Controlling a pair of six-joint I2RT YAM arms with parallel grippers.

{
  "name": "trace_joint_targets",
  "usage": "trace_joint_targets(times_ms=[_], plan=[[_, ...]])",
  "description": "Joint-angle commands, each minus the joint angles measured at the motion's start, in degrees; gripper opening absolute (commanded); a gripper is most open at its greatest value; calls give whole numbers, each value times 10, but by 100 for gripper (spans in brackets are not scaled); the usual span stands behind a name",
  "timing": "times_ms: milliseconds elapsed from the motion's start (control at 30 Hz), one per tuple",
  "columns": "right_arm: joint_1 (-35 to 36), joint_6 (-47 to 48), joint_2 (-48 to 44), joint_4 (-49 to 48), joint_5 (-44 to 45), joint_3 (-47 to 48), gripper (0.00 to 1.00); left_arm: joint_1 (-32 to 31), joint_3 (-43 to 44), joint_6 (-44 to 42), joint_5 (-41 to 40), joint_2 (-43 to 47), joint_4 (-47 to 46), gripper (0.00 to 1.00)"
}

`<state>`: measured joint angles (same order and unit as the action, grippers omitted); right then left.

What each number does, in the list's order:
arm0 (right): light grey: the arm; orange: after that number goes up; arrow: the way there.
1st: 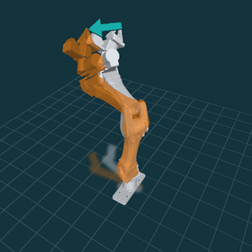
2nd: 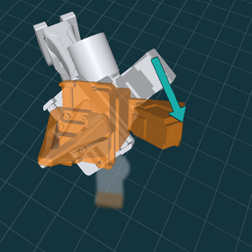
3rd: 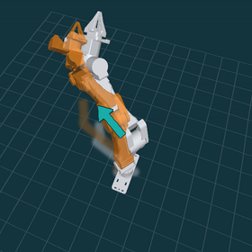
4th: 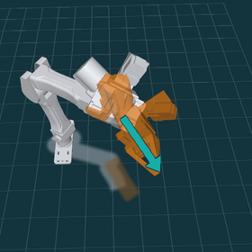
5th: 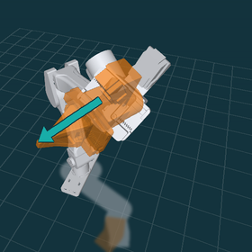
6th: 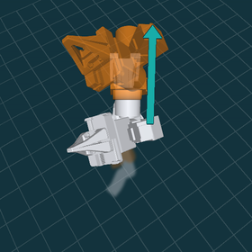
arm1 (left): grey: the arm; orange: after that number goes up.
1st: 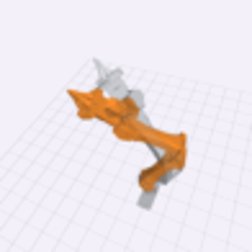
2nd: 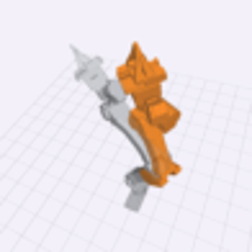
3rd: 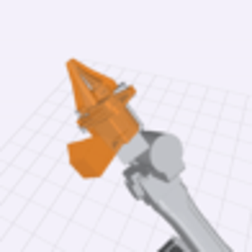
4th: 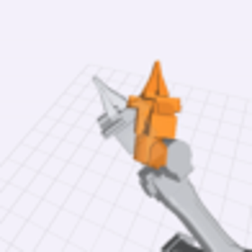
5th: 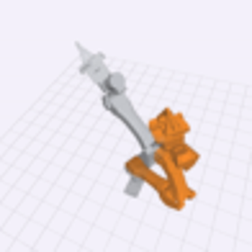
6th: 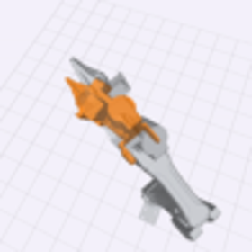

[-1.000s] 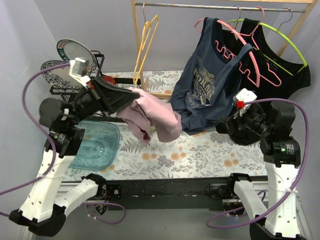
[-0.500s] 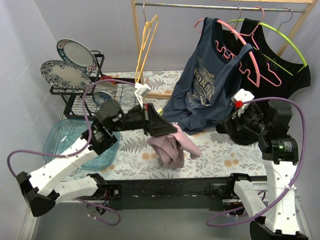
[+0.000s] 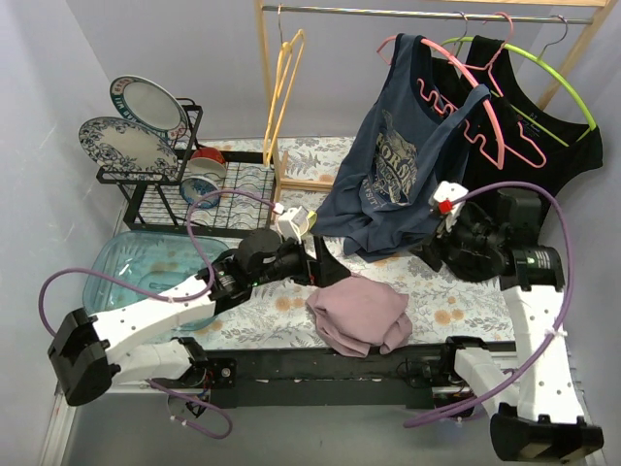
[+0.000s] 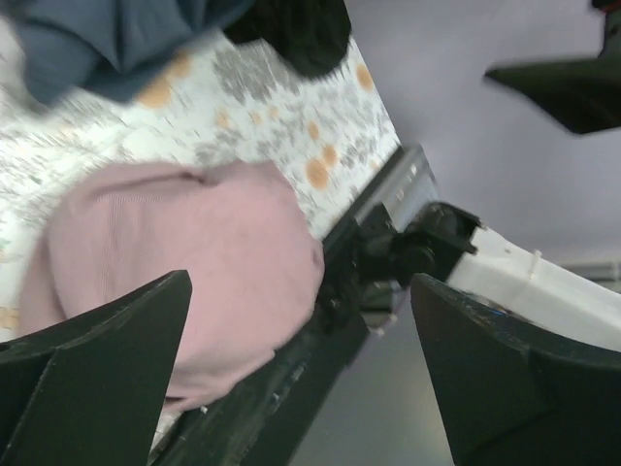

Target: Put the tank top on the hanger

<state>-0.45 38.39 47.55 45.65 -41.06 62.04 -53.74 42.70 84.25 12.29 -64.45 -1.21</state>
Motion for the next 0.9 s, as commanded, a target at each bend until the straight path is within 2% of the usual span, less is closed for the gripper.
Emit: trace_joint_targets(times_ms=[0, 67, 167, 233, 333, 533, 700, 867], plan=[[55, 107, 29, 85, -86, -13, 96, 0, 22, -84, -116, 89, 36, 98], [112, 136, 27, 100, -84, -32, 97, 2, 41, -119, -90, 104, 86, 98], [205, 154, 27, 94, -81, -59, 97, 1, 34, -128, 5, 116, 151, 97], [277, 149, 28, 77, -66, -102, 97, 1, 8, -117, 85, 120, 165, 96], [348, 144, 43, 48, -17, -152, 96, -4, -66, -84, 134, 133, 175, 94], [482, 86, 89, -62, 110, -189, 95, -8, -147, -51, 94, 194, 175, 95], [563, 58, 134, -81, 141, -182, 91, -8, -186, -16, 10, 244, 168, 96], [629, 44, 153, -119, 192, -221, 87, -8, -210, 4, -30, 262, 167, 96]])
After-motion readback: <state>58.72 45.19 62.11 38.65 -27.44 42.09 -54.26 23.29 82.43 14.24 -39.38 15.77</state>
